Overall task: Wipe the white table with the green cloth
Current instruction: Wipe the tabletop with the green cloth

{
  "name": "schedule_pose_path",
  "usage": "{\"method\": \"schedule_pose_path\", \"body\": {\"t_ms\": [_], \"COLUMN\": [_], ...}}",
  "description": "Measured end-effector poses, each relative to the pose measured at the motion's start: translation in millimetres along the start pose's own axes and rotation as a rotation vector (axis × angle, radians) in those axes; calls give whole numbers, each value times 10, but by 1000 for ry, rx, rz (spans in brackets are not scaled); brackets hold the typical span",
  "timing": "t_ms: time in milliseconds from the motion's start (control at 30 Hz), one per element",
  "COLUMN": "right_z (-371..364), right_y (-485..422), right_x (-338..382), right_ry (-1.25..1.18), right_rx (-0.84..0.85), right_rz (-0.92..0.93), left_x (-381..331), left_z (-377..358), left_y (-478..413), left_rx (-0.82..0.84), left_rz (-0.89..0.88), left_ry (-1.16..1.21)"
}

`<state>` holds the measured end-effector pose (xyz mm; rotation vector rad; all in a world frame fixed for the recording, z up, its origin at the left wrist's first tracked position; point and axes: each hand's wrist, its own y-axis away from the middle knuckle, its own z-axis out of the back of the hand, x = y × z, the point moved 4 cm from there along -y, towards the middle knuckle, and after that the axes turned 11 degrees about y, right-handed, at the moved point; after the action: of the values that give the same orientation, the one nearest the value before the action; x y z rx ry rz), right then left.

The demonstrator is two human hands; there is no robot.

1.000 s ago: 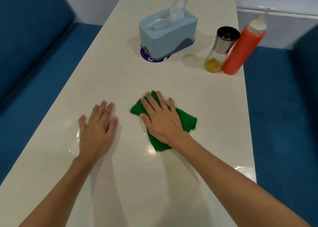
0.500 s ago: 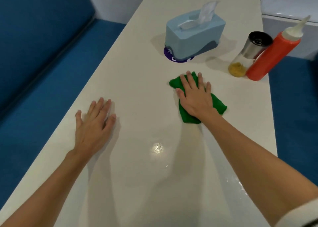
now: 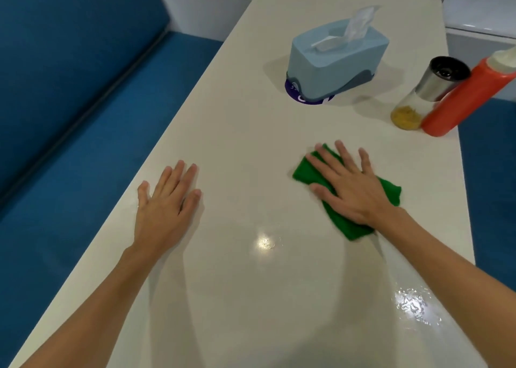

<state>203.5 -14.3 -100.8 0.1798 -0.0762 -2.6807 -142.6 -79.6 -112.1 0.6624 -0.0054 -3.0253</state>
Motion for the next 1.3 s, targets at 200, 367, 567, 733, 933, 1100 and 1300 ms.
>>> {"method": "schedule_pose_path", "body": {"t_ms": [200,367,567,733,933,1100,1300], "right_z": [34,174,117,86,63,147,136], "right_y": [-811,-731,14,-127,-847,-850,-139], "right_x": [316,1131,994,382,473,1101,1143], "right_ry": [-152,-153,-116,-147,-114,-141,-119], "right_rx": [32,6,-1,24,-11,-25,-15], "right_rz": [-226,18,289,231,-36,-31,299], "left_x": [-10,1,25,21,25,31,41], "left_z": [5,11,12,-2,-26,-23,-3], "left_y": [-4,1,13,1,-21,-20,-4], "left_rx": [-5,-2,-11,-25,-41,-31,-22], "left_rz": [0,3,-13,-12,2,6,-6], "left_ry": [-6,2,15,14,18,13,26]}}
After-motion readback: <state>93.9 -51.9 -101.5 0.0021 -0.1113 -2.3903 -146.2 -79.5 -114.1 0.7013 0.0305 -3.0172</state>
